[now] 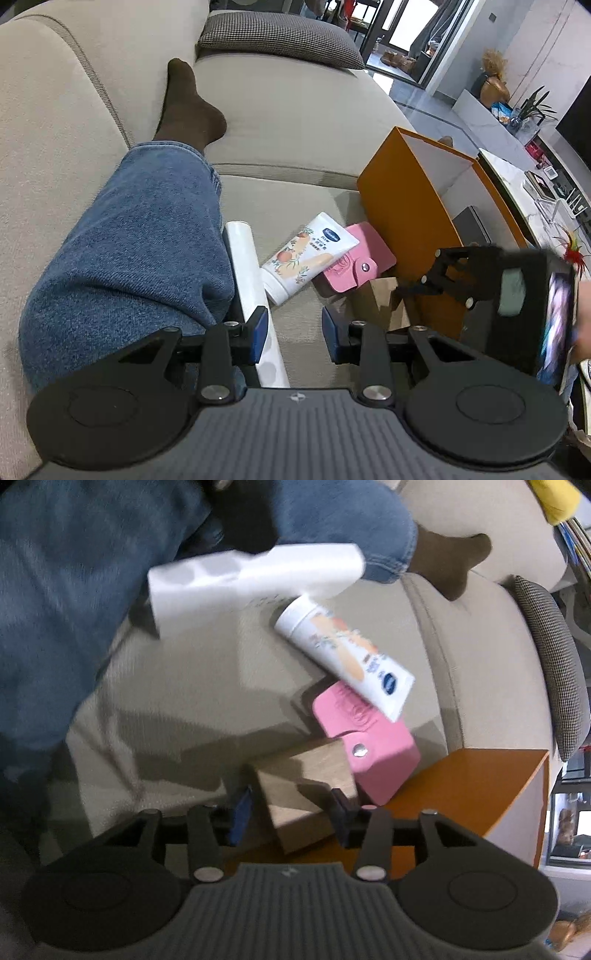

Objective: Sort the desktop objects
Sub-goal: 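Position the right tool fingers around the small brown cardboard box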

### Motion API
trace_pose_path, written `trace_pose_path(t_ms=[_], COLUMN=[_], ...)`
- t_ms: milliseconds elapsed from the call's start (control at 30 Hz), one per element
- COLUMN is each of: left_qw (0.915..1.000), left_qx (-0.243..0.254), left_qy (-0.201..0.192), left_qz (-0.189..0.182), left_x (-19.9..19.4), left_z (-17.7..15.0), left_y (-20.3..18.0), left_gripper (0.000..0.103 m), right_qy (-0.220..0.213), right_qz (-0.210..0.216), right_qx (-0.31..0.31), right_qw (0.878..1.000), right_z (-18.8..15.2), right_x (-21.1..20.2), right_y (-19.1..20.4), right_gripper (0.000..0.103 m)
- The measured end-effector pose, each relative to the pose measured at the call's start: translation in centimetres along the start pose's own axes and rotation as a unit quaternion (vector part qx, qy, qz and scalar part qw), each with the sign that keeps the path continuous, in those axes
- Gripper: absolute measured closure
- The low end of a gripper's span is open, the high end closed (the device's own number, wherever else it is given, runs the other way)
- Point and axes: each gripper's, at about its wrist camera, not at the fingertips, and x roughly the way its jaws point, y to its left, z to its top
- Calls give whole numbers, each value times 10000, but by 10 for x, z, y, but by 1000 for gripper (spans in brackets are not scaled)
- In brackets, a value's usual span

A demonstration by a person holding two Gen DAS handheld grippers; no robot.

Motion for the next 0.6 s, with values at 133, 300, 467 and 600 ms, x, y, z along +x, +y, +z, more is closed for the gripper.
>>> trace_pose_path(t_ms=[133,300,467,600], left_qw=[10000,10000,10000,10000], left_qx=[-57,-73,-72,-83], left_qy=[4,-11,-18,-29], left_qz=[14,-1,-5,21], left_x=[0,-1,-1,-3], left_z=[1,2,1,-1], left_y=[3,2,0,0], left_gripper=[66,66,66,66], right_qy=[-40,49,214,147], right_qz=[-513,-1082,-1550,-1383], right_qx=[-337,-838,-1417,-1149], right_qw=[9981,9906,9775,9836], right_z=[1,6,4,6], right_x=[12,24,36,29], right_y=[16,35,53,40], right_gripper=[41,39,37,40])
